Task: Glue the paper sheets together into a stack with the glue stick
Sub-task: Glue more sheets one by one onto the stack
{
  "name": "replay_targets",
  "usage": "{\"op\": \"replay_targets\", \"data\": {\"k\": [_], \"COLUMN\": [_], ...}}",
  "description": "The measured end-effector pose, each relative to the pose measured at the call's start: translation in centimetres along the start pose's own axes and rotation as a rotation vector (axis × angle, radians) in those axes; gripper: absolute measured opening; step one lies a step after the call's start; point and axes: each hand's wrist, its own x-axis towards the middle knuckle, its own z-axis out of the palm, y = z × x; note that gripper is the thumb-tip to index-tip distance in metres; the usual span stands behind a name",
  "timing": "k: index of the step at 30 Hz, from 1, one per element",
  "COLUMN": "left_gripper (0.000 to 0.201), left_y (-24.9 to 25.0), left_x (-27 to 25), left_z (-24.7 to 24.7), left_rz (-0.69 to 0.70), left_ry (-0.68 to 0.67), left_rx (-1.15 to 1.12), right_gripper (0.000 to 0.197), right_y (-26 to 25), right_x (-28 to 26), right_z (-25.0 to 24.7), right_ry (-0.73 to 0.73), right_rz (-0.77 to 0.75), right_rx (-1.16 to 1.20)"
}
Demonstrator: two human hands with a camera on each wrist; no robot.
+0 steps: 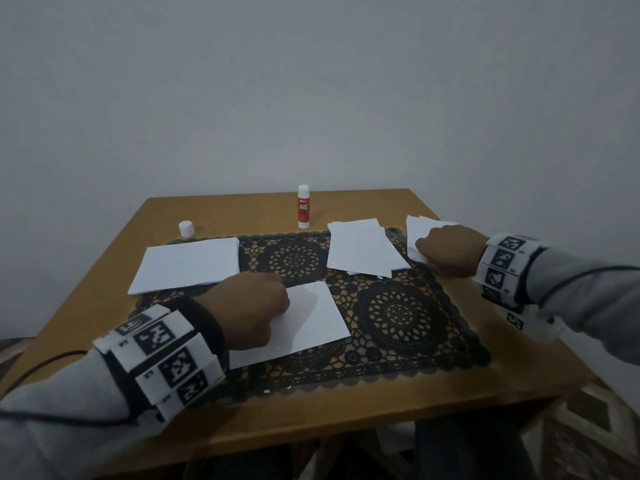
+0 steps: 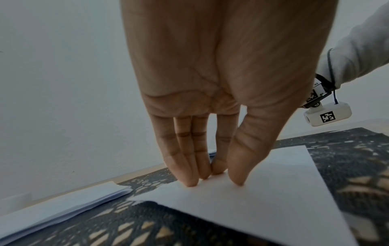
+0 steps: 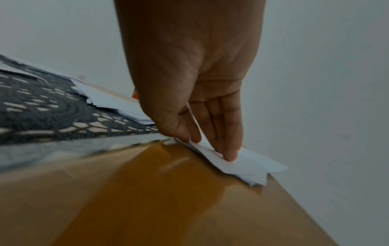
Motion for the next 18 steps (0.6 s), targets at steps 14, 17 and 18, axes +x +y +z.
{"op": "replay_targets", "data": {"k": [14, 17, 18], "left_gripper": [0.032, 0.031, 0.03], "left_y": [-0.1, -0.1, -0.1], "left_x": [0.0, 0.0, 0.0], "left_z": [0.2, 0.2, 0.2], "left_rz": [0.005, 0.003, 0.001], "left_ry": [0.01, 0.009, 0.008], "left_rx": [0.008, 0.015, 0.015], "right_gripper": [0.026, 0.021, 0.017], "right_y": [-0.3, -0.4, -0.5], "right_x": [1.2, 0.8, 0.7], "right_z": [0.9, 0.7, 0.6], "right_ry": [0.078, 0.074, 0.079], "right_rz": [0.157, 0.174, 0.167], "right_rx": [0.297, 0.308, 0.326]}}
